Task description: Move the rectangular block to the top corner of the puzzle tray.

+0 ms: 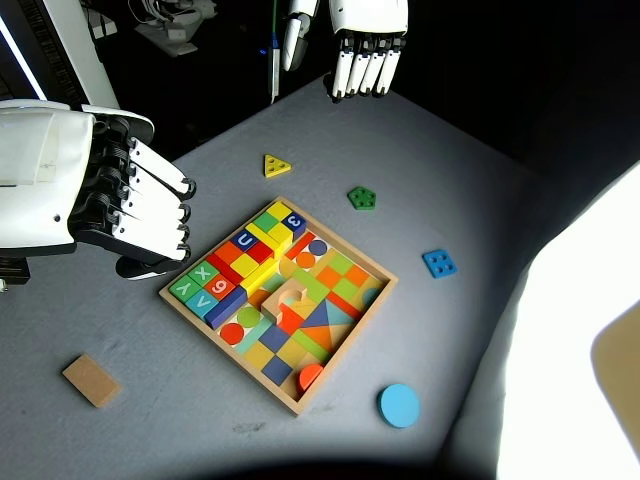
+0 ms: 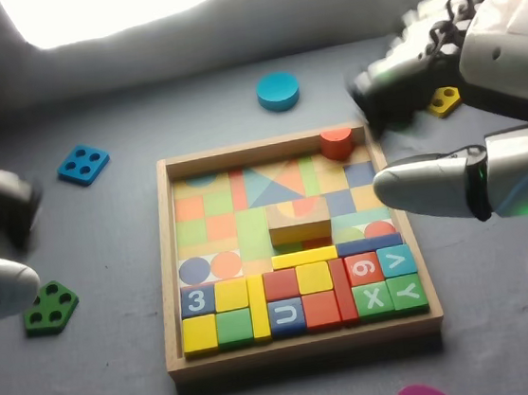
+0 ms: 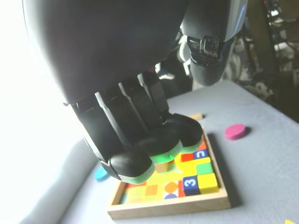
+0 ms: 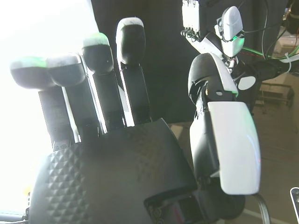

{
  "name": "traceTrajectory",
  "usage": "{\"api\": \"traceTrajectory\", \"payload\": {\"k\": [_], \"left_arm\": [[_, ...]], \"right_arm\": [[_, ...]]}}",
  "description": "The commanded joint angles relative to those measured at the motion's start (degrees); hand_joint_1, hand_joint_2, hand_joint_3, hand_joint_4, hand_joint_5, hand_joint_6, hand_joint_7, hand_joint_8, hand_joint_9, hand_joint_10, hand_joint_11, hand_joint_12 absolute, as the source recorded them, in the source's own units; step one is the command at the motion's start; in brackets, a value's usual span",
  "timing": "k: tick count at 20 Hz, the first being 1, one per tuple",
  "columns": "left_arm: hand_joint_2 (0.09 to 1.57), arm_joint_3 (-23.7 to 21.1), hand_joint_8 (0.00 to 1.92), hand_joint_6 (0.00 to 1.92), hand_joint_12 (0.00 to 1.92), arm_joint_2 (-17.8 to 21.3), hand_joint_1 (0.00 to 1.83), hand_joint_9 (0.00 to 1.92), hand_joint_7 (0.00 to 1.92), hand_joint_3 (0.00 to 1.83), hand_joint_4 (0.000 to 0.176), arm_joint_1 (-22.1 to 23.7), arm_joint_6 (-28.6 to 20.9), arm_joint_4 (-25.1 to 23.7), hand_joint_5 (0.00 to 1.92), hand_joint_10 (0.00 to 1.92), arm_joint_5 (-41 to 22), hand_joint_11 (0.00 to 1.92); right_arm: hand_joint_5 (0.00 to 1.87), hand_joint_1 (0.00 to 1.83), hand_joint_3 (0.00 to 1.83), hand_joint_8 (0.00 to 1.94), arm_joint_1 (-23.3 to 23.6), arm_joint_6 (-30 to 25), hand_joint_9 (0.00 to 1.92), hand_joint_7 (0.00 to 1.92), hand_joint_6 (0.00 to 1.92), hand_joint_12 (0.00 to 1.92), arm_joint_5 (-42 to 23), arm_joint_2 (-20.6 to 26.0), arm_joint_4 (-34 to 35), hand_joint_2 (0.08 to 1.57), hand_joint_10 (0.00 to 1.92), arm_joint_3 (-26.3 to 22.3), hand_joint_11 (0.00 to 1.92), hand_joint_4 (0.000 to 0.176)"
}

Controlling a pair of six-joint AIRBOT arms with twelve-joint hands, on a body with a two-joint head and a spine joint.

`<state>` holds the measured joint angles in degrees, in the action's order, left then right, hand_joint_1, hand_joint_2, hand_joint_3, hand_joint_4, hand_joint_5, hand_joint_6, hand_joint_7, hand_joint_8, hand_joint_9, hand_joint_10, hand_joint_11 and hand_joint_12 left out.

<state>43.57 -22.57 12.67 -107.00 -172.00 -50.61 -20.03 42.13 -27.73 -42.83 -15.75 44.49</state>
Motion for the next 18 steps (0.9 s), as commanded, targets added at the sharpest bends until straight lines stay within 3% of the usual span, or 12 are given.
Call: {"api": "traceTrajectory", "payload": {"k": [1, 5, 9, 11, 13, 15, 18], "left_arm": [[1.22, 0.0, 0.0, 0.0, 0.53, 0.2, 0.0, 0.13, 0.12, 0.03, 0.011, 0.6, -0.2, -0.6, 0.07, 0.02, 4.9, 0.0], [1.22, -0.1, 0.0, 0.0, 0.52, 0.2, 0.0, 0.11, 0.11, 0.01, 0.006, 0.6, -0.2, -0.6, 0.08, 0.0, 4.9, 0.0], [1.22, -0.1, 0.0, 0.0, 0.4, 0.2, 0.0, 0.08, 0.07, 0.0, 0.013, 0.8, -0.2, -0.6, 0.03, 0.0, 4.9, 0.0], [1.22, -0.1, 0.0, 0.0, 0.44, 0.2, 0.0, 0.09, 0.08, 0.0, 0.012, 0.8, -0.2, -0.6, 0.03, 0.01, 4.9, 0.0], [1.22, -0.2, 0.0, 0.0, 0.44, 0.2, 0.0, 0.1, 0.09, 0.0, 0.011, 0.8, -0.2, -0.6, 0.04, 0.0, 4.9, 0.0], [1.21, -0.3, 0.0, 0.0, 0.43, 0.2, 0.0, 0.1, 0.09, 0.0, 0.012, 0.8, -0.2, -0.6, 0.03, 0.0, 4.9, 0.0], [1.22, -0.5, 0.0, 0.01, 0.46, 0.2, 0.0, 0.1, 0.08, 0.0, 0.013, 0.8, -0.2, -0.6, 0.04, 0.0, 4.9, 0.0]], "right_arm": [[0.06, 0.0, 0.06, 0.0, 0.5, -0.1, 0.0, 0.02, 0.04, 0.0, -6.8, 0.4, 1.1, 1.19, 0.0, -0.1, 0.0, 0.009], [0.07, 0.0, 0.04, 0.01, 0.5, -0.1, 0.0, 0.02, 0.04, 0.0, -6.3, 0.4, 1.1, 1.18, 0.0, -0.1, 0.0, 0.003], [0.07, 0.0, 0.03, 0.01, 0.8, -0.1, 0.0, 0.04, 0.03, 0.0, 3.4, -1.3, 1.1, 1.17, 0.0, 0.5, 0.0, 0.0], [0.12, 0.0, 0.03, 0.02, 1.3, 0.0, 0.0, 0.07, 0.05, 0.0, 5.6, -3.0, 1.1, 1.17, 0.0, 1.6, 0.0, 0.012], [0.33, 0.0, 0.02, 0.01, 1.8, 0.2, 0.01, 0.11, 0.11, 0.0, 8.3, -5.6, 1.1, 1.17, 0.0, 3.9, 0.0, 0.009], [0.66, 0.0, 0.01, 0.01, 1.7, 0.5, 0.03, 0.2, 0.16, 0.0, 11.1, -8.7, 1.1, 1.17, 0.01, 7.1, 0.0, 0.002], [0.84, 0.0, 0.0, 0.0, 0.8, 0.5, 0.01, 0.23, 0.14, 0.0, 11.8, -13.2, 1.1, 1.17, 0.0, 11.0, 0.0, 0.0]]}}
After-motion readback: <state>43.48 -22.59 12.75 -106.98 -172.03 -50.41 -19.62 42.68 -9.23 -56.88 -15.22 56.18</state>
